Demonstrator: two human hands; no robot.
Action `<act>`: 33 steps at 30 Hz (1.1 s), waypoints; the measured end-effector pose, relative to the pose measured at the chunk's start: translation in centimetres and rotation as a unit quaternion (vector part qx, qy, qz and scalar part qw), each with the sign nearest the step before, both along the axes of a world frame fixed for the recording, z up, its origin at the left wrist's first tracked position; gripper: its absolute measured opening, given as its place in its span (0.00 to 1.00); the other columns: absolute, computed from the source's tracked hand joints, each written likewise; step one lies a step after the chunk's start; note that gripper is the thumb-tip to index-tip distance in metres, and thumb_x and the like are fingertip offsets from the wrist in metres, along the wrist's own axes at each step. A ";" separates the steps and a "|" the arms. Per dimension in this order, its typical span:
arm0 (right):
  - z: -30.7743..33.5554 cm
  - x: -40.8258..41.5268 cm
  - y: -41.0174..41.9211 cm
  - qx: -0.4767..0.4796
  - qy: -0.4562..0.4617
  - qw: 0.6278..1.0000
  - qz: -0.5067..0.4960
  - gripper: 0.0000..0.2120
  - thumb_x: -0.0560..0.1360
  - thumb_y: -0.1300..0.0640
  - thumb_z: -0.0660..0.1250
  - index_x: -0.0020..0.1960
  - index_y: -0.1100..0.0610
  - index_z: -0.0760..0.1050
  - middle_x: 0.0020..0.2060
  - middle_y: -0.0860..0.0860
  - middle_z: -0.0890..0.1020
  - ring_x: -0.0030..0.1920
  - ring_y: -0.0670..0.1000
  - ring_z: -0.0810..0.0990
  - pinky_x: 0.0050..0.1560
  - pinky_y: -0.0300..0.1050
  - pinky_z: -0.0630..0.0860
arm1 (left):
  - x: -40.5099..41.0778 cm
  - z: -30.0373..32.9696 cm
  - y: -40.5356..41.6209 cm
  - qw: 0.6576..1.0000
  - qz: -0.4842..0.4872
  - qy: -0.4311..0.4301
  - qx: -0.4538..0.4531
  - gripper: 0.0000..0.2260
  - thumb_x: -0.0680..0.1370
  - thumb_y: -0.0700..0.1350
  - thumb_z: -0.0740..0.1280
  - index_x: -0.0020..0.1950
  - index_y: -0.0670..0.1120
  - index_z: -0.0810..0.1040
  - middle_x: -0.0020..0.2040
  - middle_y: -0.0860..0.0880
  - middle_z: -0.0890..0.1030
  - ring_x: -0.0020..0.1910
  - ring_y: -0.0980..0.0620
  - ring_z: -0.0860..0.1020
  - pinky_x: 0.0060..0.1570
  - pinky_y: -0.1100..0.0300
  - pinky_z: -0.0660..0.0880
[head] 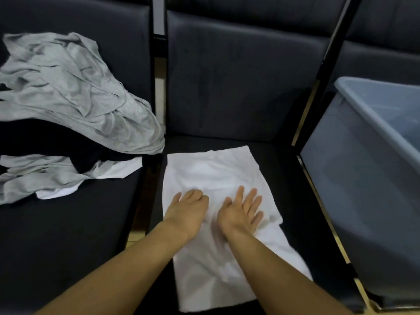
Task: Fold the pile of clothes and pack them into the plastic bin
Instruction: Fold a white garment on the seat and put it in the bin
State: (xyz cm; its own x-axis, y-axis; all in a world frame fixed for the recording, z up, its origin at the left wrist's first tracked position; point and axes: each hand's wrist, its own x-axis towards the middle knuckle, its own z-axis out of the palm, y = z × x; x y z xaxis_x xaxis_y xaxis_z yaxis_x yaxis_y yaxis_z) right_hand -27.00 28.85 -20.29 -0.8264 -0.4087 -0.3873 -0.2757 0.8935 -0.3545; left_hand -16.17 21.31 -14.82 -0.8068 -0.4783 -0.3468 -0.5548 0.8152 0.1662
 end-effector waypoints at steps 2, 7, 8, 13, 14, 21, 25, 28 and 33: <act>1.1 0.1 -0.7 0.004 -0.072 0.996 -0.043 0.31 0.85 0.49 0.47 0.81 0.48 0.33 0.78 0.51 0.28 0.79 0.55 0.28 0.79 0.57 0.34 | 0.4 0.5 -1.0 1.000 -0.003 0.003 0.030 0.26 0.75 0.32 0.61 0.72 0.48 0.69 0.73 0.49 0.65 0.76 0.48 0.60 0.75 0.50 0.59; 3.6 -4.3 1.5 -0.137 -0.091 0.985 -0.057 0.23 0.78 0.47 0.63 0.72 0.51 0.69 0.69 0.52 0.72 0.72 0.61 0.68 0.69 0.55 0.70 | 1.7 1.9 -3.3 0.977 0.180 0.056 0.096 0.17 0.82 0.41 0.61 0.71 0.44 0.68 0.68 0.43 0.69 0.63 0.43 0.74 0.63 0.53 0.73; 3.8 -5.4 2.6 -0.184 -0.059 0.978 -0.084 0.22 0.77 0.47 0.66 0.69 0.52 0.72 0.64 0.53 0.76 0.67 0.62 0.72 0.66 0.54 0.73 | 2.0 1.7 -3.5 0.968 0.231 0.068 0.077 0.17 0.82 0.45 0.62 0.70 0.42 0.67 0.67 0.41 0.69 0.63 0.42 0.74 0.62 0.54 0.73; 2.3 -7.8 6.0 -0.129 -0.024 0.981 -0.140 0.38 0.70 0.34 0.70 0.70 0.57 0.70 0.62 0.56 0.78 0.62 0.61 0.76 0.61 0.58 0.77 | 2.6 -0.5 -3.1 0.917 0.382 0.071 0.086 0.32 0.79 0.58 0.67 0.69 0.34 0.64 0.68 0.38 0.72 0.65 0.41 0.75 0.57 0.53 0.74; 2.3 -7.8 6.0 -0.090 -0.028 0.987 -0.128 0.42 0.68 0.31 0.70 0.70 0.58 0.70 0.62 0.56 0.78 0.62 0.60 0.77 0.59 0.58 0.78 | 2.5 -0.8 -3.1 0.916 0.384 0.065 0.091 0.33 0.78 0.58 0.68 0.69 0.34 0.64 0.67 0.39 0.73 0.64 0.41 0.76 0.55 0.54 0.74; 2.7 -7.3 5.3 0.034 0.000 0.999 -0.029 0.32 0.74 0.30 0.65 0.61 0.56 0.75 0.50 0.52 0.80 0.49 0.54 0.79 0.47 0.48 0.77 | 2.0 -0.7 -3.1 0.932 0.356 0.038 0.057 0.21 0.77 0.56 0.71 0.56 0.39 0.73 0.46 0.46 0.77 0.44 0.47 0.78 0.38 0.58 0.72; 2.1 -7.4 5.7 -0.022 0.016 1.000 -0.006 0.25 0.77 0.36 0.64 0.55 0.59 0.79 0.48 0.54 0.82 0.49 0.55 0.81 0.46 0.47 0.77 | 2.2 -0.6 -2.3 0.936 0.348 0.024 0.050 0.16 0.78 0.55 0.66 0.44 0.43 0.70 0.38 0.49 0.73 0.36 0.50 0.74 0.30 0.60 0.69; 1.4 -7.4 6.2 -0.109 0.022 0.994 -0.016 0.26 0.74 0.34 0.65 0.39 0.58 0.80 0.47 0.54 0.82 0.56 0.59 0.79 0.56 0.51 0.78 | 2.4 -0.9 -2.7 0.932 0.347 0.058 0.085 0.13 0.78 0.50 0.66 0.40 0.43 0.68 0.36 0.49 0.72 0.33 0.51 0.72 0.30 0.60 0.68; 3.7 -6.8 6.9 -0.302 -0.012 0.951 -0.072 0.21 0.72 0.39 0.75 0.25 0.47 0.79 0.76 0.36 0.63 0.70 0.51 0.72 0.68 0.50 0.70 | 3.0 -2.3 -3.6 0.856 0.383 0.273 0.214 0.24 0.76 0.47 0.71 0.24 0.48 0.64 0.30 0.47 0.68 0.32 0.50 0.68 0.32 0.61 0.65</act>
